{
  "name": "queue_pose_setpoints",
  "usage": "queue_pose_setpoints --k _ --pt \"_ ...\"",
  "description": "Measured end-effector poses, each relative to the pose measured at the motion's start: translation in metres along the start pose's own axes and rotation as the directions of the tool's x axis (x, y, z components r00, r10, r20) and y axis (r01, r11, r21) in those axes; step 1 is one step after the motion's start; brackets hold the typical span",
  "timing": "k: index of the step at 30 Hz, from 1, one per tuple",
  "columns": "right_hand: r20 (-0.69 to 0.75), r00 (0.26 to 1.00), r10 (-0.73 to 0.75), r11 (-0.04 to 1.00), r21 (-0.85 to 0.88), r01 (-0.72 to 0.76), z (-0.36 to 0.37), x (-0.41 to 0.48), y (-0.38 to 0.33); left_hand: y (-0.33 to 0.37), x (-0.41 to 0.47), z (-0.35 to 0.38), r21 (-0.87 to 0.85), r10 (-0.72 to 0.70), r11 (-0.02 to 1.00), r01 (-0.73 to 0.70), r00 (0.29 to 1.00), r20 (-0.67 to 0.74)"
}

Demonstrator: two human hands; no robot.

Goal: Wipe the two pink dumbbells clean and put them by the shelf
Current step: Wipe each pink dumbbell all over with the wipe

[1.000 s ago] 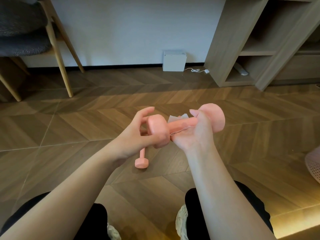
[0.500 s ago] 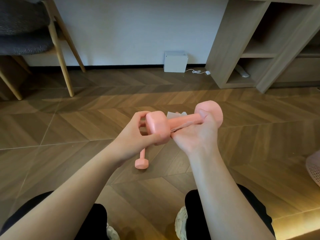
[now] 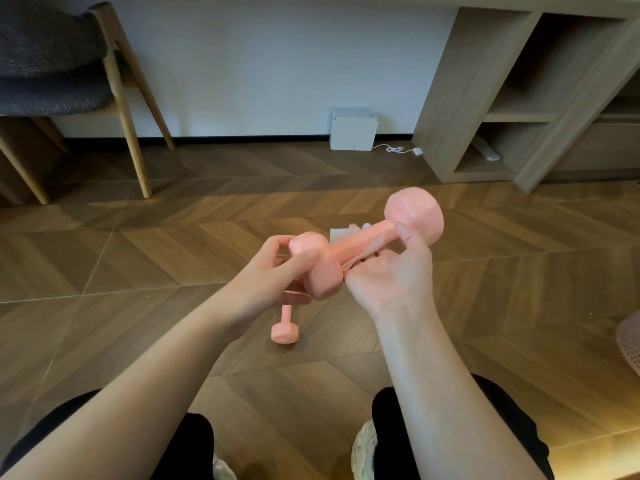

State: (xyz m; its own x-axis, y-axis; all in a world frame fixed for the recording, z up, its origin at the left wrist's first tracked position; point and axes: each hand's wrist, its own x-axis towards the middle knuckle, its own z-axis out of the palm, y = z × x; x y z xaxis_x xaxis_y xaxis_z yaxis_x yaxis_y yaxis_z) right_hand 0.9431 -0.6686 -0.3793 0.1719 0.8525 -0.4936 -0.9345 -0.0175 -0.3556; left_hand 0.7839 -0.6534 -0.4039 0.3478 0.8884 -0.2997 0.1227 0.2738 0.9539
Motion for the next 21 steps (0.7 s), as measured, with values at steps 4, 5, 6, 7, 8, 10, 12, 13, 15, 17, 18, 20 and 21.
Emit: queue_pose_setpoints --k 4,5,6,7,8,10,12,13,15,17,18,20,21 --pt "0.060 0.998 0.006 1.000 0.001 -0.006 0.004 -0.004 -0.002 0.001 -0.003 0.003 -0.076 0.056 0.995 -0.058 0.998 -0.031" --pt "0.077 0.997 0.006 1.000 -0.005 -0.005 0.004 -0.005 -0.001 0.002 -0.003 0.004 -0.088 0.062 0.994 -0.066 0.997 -0.047" --pt "0.099 0.995 0.003 1.000 -0.011 -0.002 0.003 -0.006 0.000 0.003 -0.003 0.004 -0.100 0.070 0.992 -0.075 0.996 -0.058" --pt "0.103 0.995 -0.001 1.000 -0.024 0.003 0.004 -0.007 0.001 0.003 -0.002 0.004 -0.102 0.081 0.991 -0.088 0.994 -0.069" --pt "0.104 0.995 -0.008 1.000 -0.028 0.011 0.004 -0.008 0.001 0.003 -0.002 0.003 -0.097 0.091 0.990 -0.099 0.993 -0.076" --pt "0.085 0.996 -0.024 0.998 -0.055 0.029 0.007 -0.009 0.002 0.002 -0.001 0.002 -0.102 0.104 0.989 -0.111 0.992 -0.071" --pt "0.070 0.997 -0.027 0.996 -0.081 0.033 0.006 -0.008 0.002 0.001 -0.001 0.002 -0.116 0.113 0.986 -0.120 0.992 -0.062" --pt "0.074 0.997 -0.024 0.996 -0.082 0.030 0.007 -0.008 0.002 0.001 -0.001 0.003 -0.134 0.115 0.983 -0.122 0.992 -0.059" --pt "0.105 0.994 -0.017 0.996 -0.091 0.026 0.006 -0.005 -0.001 0.000 -0.002 0.004 -0.163 0.114 0.979 -0.121 0.992 -0.050" --pt "0.144 0.990 -0.010 0.996 -0.087 0.023 0.009 -0.006 -0.003 -0.001 -0.004 0.006 -0.170 0.128 0.977 -0.132 0.991 -0.038" --pt "0.152 0.988 -0.004 0.998 -0.066 0.014 0.010 -0.004 -0.004 -0.001 -0.004 0.006 -0.156 0.134 0.978 -0.138 0.990 -0.035" --pt "0.135 0.991 0.010 1.000 -0.031 -0.006 0.006 0.001 -0.005 -0.003 -0.003 0.006 -0.070 0.166 0.983 -0.169 0.985 -0.046" --pt "0.139 0.990 0.011 0.999 -0.037 -0.005 0.003 0.003 -0.004 -0.004 -0.002 0.006 0.002 0.200 0.980 -0.200 0.979 -0.049"
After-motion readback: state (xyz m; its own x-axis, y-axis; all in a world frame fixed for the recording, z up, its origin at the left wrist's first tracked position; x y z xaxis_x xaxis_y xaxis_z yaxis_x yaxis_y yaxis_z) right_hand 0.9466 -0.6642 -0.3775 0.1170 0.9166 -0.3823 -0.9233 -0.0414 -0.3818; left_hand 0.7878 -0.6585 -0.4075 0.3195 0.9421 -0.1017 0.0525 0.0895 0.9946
